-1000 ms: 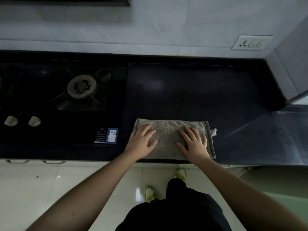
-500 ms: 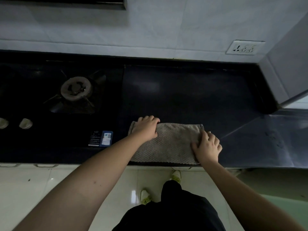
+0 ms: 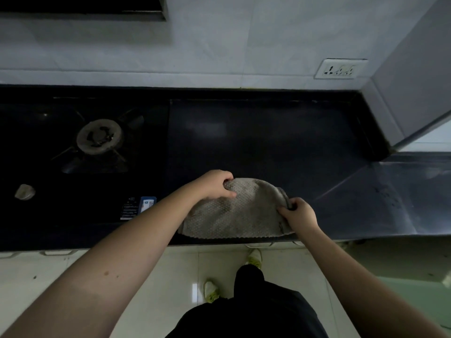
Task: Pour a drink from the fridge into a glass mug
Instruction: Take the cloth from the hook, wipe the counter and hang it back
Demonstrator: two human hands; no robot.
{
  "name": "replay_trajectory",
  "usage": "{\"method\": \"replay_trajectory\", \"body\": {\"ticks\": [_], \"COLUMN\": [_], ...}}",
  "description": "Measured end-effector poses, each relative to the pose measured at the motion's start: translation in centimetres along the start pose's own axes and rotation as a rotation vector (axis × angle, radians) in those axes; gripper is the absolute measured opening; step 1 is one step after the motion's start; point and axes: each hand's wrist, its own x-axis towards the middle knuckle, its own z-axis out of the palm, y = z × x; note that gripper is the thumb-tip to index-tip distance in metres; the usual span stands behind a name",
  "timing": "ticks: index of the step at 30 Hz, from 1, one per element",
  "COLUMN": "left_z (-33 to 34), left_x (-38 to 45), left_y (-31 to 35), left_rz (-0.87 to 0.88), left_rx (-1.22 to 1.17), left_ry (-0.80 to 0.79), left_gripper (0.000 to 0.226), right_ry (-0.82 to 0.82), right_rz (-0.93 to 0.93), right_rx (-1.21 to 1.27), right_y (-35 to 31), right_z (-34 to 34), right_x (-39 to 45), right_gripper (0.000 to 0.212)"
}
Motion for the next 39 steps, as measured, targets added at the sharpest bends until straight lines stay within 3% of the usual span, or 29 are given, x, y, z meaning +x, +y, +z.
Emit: {"method": "replay_trajectory", "body": {"ticks": [5, 9, 16, 21, 25, 29, 36, 39], "left_z": [-2.1, -3.6, -4.3, -4.1, -3.4, -2.3, 0.1, 1.5], "left_x": [-2.1, -3.7, -5.3, -5.3, -4.9, -4.2, -2.9, -2.2], "left_y": [2.2, 5.2, 12.2, 17.0, 20.5, 23.8, 29.4, 31.7], "left_rz": [0.083, 0.203, 0.430, 0.551, 0.616, 0.628, 0.629, 0.633], "left_rx": [-0.092, -0.073, 0.037, 0.113, 0.201, 0.260, 0.266, 0.233], "left_ry": [0.078, 0.137, 0.095, 0.080, 0.046, 0.038, 0.007, -0.017], "left_gripper": [0.031, 0.020, 0.009, 0.012, 0.014, 0.015, 0.011, 0.011], "right_ry": [-0.016, -0.020, -0.018, 0.062, 0.125, 0.122, 0.221, 0.248], "right_rz": [-0.039, -0.012, 0.032, 0.003, -0.313, -0.642, -0.767, -0.806], "right_rx": [0.131, 0.244, 0.350, 0.293, 0.385, 0.242, 0.171, 0.122], "right_y": [-0.4, 0.5, 2.2, 2.0, 1.1, 1.4, 4.1, 5.5], "right_z": [-1.9, -3.1, -4.4, -6.6, -10.2, -13.9, -18.9, -21.1], "right_x": [-1.0, -1.7, -2.7, -3.4, -4.6, -5.7, -5.8, -5.5], "right_gripper": [0.016, 0.027, 0.015, 0.038, 0.040, 0.042, 0.056, 0.041]}}
